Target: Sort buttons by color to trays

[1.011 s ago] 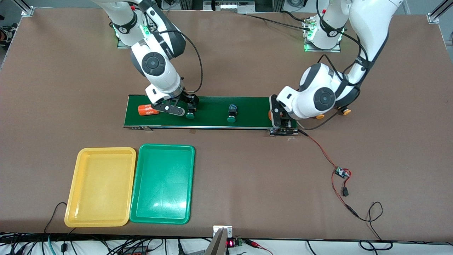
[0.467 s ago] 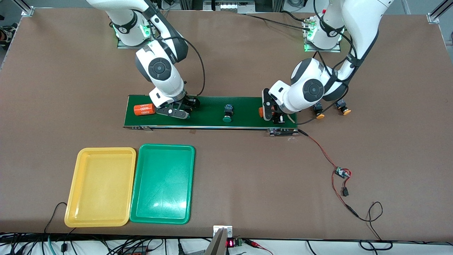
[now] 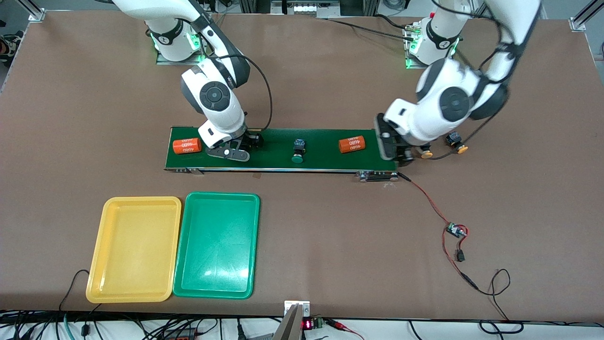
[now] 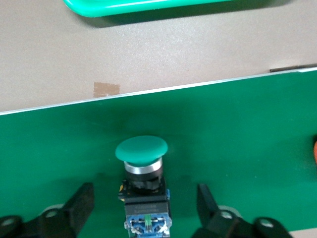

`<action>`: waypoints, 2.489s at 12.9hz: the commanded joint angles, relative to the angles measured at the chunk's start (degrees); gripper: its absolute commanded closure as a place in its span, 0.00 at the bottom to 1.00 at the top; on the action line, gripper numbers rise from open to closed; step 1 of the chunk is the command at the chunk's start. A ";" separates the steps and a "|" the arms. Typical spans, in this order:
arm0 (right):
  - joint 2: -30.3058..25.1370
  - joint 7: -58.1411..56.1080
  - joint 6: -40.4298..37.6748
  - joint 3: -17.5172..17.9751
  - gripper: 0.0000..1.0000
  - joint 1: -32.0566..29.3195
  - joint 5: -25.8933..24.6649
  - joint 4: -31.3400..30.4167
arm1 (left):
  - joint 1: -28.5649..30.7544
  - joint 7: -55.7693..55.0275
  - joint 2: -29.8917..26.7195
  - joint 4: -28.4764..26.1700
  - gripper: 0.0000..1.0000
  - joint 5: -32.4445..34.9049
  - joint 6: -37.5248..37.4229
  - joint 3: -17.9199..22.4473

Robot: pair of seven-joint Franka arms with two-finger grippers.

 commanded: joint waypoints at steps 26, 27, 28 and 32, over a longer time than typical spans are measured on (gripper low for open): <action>11.49 -32.74 3.04 -11.88 0.91 -5.14 0.52 19.18 | -6.05 -62.71 6.78 -20.92 0.51 -0.56 23.18 18.71; 12.89 -33.00 4.89 -11.88 0.90 -5.15 0.52 20.93 | -6.05 -63.07 6.78 -20.83 0.59 -0.56 22.74 18.62; 13.87 -33.00 5.17 -11.96 0.90 -5.15 0.52 22.42 | -6.05 -63.07 6.60 -20.66 0.67 -0.56 22.04 18.53; 16.33 -33.79 5.35 -12.93 0.90 -5.15 0.43 24.64 | -5.97 -62.98 3.71 -16.28 0.77 -0.56 12.85 18.18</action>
